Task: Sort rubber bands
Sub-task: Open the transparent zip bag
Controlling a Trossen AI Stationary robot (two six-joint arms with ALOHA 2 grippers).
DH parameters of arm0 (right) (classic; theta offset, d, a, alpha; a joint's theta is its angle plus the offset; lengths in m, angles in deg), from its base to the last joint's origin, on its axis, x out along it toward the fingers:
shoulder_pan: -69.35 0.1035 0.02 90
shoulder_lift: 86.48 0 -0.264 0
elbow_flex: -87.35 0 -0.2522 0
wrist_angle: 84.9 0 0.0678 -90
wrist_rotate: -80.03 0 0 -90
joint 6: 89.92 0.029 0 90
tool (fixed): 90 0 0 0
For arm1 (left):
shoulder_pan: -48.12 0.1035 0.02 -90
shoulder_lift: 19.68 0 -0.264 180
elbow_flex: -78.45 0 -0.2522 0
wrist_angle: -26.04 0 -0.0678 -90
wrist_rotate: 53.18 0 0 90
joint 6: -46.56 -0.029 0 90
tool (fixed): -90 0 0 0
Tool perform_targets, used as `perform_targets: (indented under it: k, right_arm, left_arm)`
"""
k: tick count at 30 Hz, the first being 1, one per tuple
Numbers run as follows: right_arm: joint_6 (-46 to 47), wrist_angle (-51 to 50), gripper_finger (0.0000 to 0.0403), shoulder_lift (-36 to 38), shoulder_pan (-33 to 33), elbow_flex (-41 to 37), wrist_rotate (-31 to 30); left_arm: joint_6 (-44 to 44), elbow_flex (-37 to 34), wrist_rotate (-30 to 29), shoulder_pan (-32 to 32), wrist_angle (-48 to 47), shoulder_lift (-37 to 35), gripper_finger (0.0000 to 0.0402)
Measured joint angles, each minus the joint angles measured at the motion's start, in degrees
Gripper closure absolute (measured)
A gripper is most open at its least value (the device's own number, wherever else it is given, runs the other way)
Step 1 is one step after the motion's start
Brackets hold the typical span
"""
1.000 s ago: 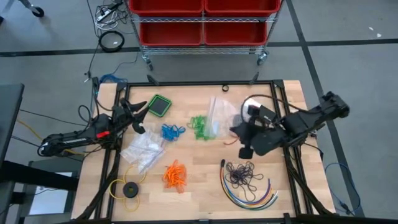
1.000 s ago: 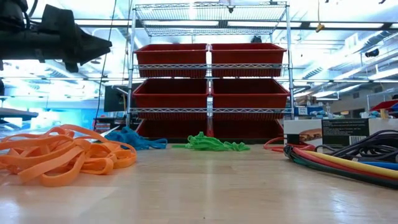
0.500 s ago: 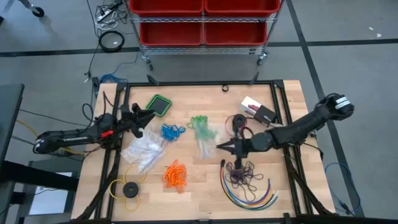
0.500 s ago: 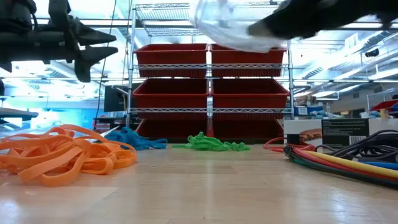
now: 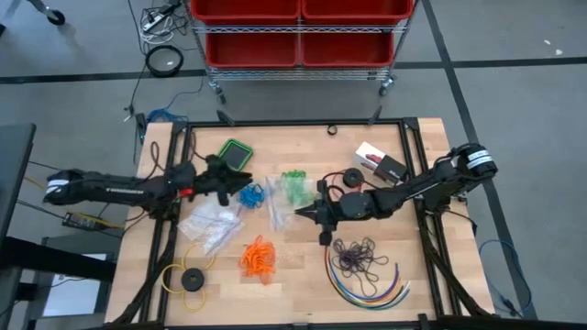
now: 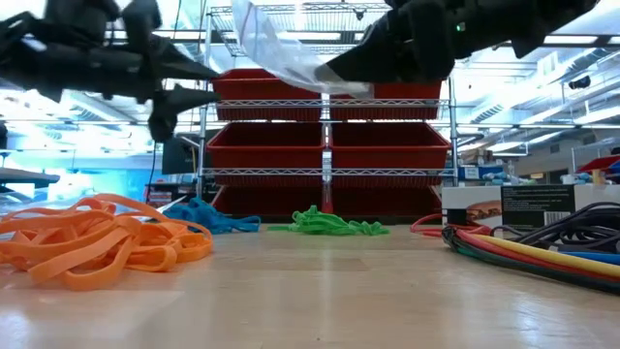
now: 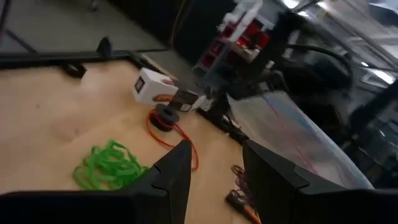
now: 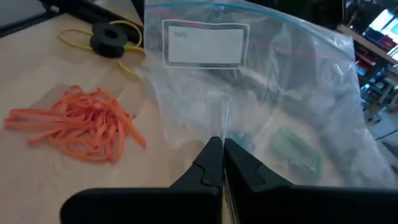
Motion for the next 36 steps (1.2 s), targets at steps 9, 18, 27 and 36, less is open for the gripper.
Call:
perform_targets:
  k: [9, 18, 27, 36]
  right_arm:
    - [-0.3, -0.1, 0.0403, 0.0, 0.0, 0.2, -1.3]
    - [-0.3, -3.1, 0.0403, 0.0, 0.0, 0.2, -12.4]
    - [1.8, -4.3, 0.0403, 1.0, 0.2, 0.2, -17.6]
    - [3.5, -7.8, 0.0403, 4.9, 0.2, 0.2, -17.8]
  left_arm:
    - [4.3, 12.3, 8.5, -0.2, 6.6, 19.6, 0.0249]
    - [4.0, 17.7, 11.1, -0.9, 5.3, 27.6, 0.0249]
    - [1.7, 17.7, 15.2, 2.3, 0.7, 24.6, 0.0249]
    - [-2.1, 17.7, 19.7, 5.3, -6.6, 17.9, 0.0249]
